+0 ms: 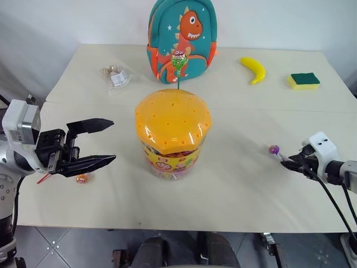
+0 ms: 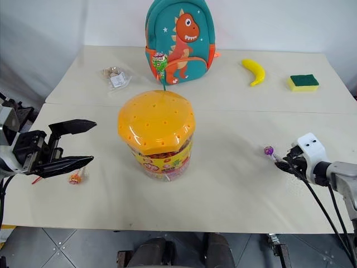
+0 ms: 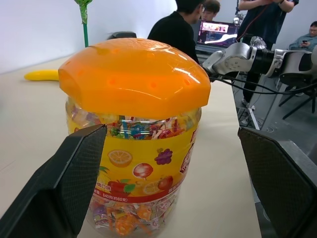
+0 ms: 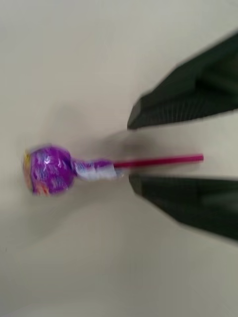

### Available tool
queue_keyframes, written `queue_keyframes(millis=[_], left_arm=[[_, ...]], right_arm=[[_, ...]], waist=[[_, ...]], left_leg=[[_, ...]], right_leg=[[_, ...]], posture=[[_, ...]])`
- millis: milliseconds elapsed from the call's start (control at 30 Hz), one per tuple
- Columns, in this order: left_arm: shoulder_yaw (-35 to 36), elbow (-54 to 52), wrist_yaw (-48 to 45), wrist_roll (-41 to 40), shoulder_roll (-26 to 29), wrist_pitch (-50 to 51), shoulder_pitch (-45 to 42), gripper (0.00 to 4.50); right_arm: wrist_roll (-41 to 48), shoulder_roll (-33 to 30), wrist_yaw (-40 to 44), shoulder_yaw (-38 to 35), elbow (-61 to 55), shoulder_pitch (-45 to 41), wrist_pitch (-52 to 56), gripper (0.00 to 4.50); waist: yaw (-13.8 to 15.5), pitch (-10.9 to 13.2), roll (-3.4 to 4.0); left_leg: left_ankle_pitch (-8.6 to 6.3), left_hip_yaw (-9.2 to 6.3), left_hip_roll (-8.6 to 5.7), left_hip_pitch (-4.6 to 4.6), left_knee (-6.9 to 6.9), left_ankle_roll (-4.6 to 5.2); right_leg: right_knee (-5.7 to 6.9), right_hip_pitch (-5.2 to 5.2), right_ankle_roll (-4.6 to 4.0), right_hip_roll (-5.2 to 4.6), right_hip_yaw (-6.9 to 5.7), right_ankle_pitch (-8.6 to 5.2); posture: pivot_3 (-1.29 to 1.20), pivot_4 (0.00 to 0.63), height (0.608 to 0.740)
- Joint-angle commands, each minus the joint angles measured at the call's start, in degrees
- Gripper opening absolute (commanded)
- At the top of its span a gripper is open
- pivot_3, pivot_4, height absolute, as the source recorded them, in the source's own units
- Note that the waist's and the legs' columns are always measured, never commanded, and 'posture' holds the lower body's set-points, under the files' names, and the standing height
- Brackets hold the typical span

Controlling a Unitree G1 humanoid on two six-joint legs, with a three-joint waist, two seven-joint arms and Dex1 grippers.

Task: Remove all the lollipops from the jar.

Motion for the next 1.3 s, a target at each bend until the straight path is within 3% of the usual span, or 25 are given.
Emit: queue_keyframes(millis=[33,167,300,500,767,900,1067,1300], left_arm=[[3.6,0.6,2.2,-2.6,-0.2,0.0,-1.4,4.50],[5.7,0.9,4.5,-3.6,-1.5,0.0,-0.5,4.50],[7.4,1.8,7.5,-4.4,-3.8,-0.4,-0.4,4.50],[8.0,0.9,8.7,-4.3,-4.9,-0.4,0.8,4.50],[8.6,-0.7,9.2,-4.0,-5.1,-1.0,3.2,4.50],[9.2,-0.6,9.3,-4.1,-4.6,-1.5,3.1,4.50],[9.5,-1.3,9.6,-4.1,-5.0,-1.9,3.6,4.50],[9.7,-2.4,10.2,-4.6,-5.3,-2.2,4.3,4.50]], right_arm=[[3.8,-0.7,10.2,-7.0,0.4,-1.3,-11.0,2.62],[12.4,3.2,15.8,-10.3,-4.0,-8.4,-13.4,2.62],[19.1,12.5,10.7,-3.6,-10.6,-23.6,-5.4,2.62],[21.1,24.6,5.8,4.3,-5.4,-42.6,3.9,2.62],[15.7,32.9,4.4,11.9,-0.5,-49.8,5.4,2.62],[14.4,34.9,5.8,12.7,1.6,-51.3,4.8,1.81],[13.1,37.6,6.2,12.7,3.0,-52.8,3.1,0.10],[12.1,36.6,10.8,12.4,4.6,-53.4,1.8,0.04]], waist=[[-0.1,0.1,0.10],[-0.8,0.1,0.16],[-1.6,0.1,0.12],[-1.6,0.1,0.13],[-1.5,0.0,0.03],[-2.2,0.0,0.02],[-2.5,0.0,0.02],[-2.5,0.0,0.03]], left_leg=[[0.00,0.00,0.00,0.00,0.00,0.00],[0.00,0.07,0.04,0.01,0.00,0.00],[-0.05,0.11,0.38,0.08,0.04,-0.21],[-0.06,0.04,0.39,-0.09,0.02,-0.32],[-0.07,-0.17,0.29,-0.35,0.05,-0.27],[-0.06,-0.17,0.29,-0.50,0.12,-0.26],[-0.05,-0.10,0.32,-0.48,0.13,-0.28],[-0.04,-0.08,0.32,-0.55,0.12,-0.28]], right_leg=[[0.01,0.00,0.00,0.01,0.00,0.00],[0.00,-0.01,0.03,0.37,0.06,0.02],[-0.02,-0.01,-0.10,0.41,0.14,0.05],[0.11,-0.25,-0.23,0.41,0.08,-0.01],[0.12,-0.35,-0.23,0.48,-0.16,-0.01],[0.18,-0.49,-0.22,0.54,-0.21,-0.01],[0.23,-0.51,-0.22,0.58,-0.20,-0.01],[0.29,-0.62,-0.23,0.59,-0.18,-0.01]], posture=[[0.00,0.150,0.740],[0.00,0.150,0.740],[0.00,0.150,0.740],[0.00,0.150,0.740],[0.00,0.150,0.740],[0.00,0.150,0.740],[0.00,0.150,0.740],[0.00,0.150,0.740]])
